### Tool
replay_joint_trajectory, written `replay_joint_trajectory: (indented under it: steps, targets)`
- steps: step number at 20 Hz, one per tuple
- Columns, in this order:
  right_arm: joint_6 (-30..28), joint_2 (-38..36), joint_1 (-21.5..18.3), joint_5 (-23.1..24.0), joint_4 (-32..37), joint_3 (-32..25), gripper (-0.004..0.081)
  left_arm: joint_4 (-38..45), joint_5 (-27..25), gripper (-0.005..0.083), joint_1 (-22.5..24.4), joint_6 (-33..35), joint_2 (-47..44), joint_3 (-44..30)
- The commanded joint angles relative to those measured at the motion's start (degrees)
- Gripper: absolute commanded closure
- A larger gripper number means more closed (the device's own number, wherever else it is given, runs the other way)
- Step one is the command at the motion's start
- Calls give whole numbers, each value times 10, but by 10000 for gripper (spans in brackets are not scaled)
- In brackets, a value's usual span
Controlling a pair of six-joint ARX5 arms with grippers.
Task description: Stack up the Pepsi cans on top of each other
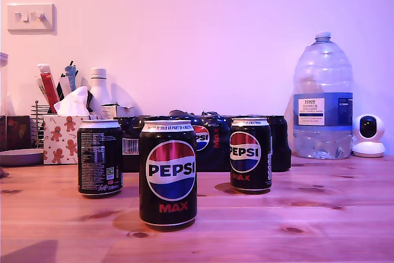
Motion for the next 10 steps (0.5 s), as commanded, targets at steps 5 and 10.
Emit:
replay_joint_trajectory:
  steps: [5, 10]
  targets:
    - [0, 1, -1, 0, -29, -5, 782, 129, 37, 792, 2, -9, 2, -10]
    - [1, 1, -1, -5, -29, -5, 782, 116, 37, 792, 2, -9, 2, -10]
